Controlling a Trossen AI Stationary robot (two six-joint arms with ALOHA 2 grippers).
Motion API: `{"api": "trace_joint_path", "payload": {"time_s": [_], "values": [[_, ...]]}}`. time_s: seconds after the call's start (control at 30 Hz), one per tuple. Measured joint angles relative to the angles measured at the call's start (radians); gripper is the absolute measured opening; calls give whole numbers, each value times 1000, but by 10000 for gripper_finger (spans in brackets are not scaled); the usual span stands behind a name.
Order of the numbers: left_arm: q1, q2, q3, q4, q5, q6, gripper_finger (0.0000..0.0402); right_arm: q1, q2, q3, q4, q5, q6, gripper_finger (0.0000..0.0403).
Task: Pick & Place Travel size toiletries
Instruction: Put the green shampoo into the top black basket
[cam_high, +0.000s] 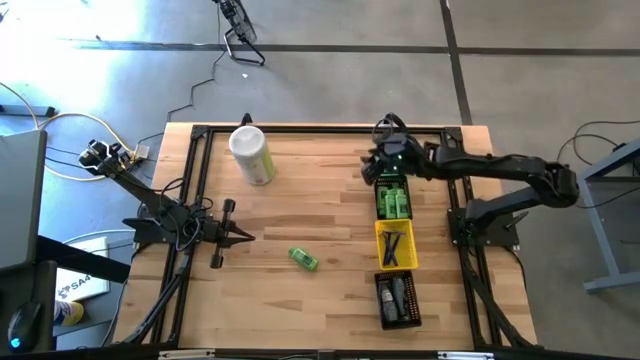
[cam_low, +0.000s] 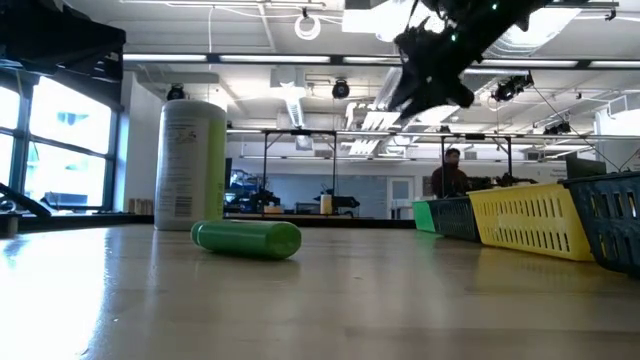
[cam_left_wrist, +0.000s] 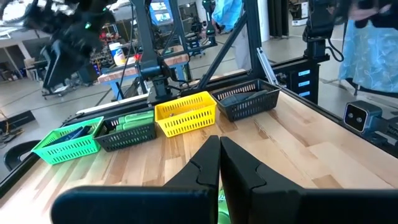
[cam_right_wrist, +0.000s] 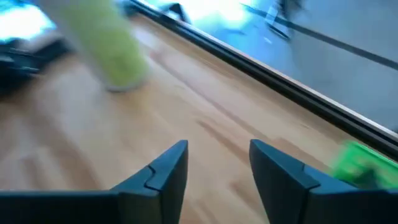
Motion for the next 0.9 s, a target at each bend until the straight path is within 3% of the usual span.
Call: {"api": "trace_joint_path", "payload": {"time_s": [0.43, 0.9], "values": [[0, 0, 0, 0, 1, -1, 7, 322, -9, 0, 221, 9, -2, 96], [0, 0, 0, 1, 5, -2, 7, 552, -8, 0, 248, 23, -46, 25]]}}
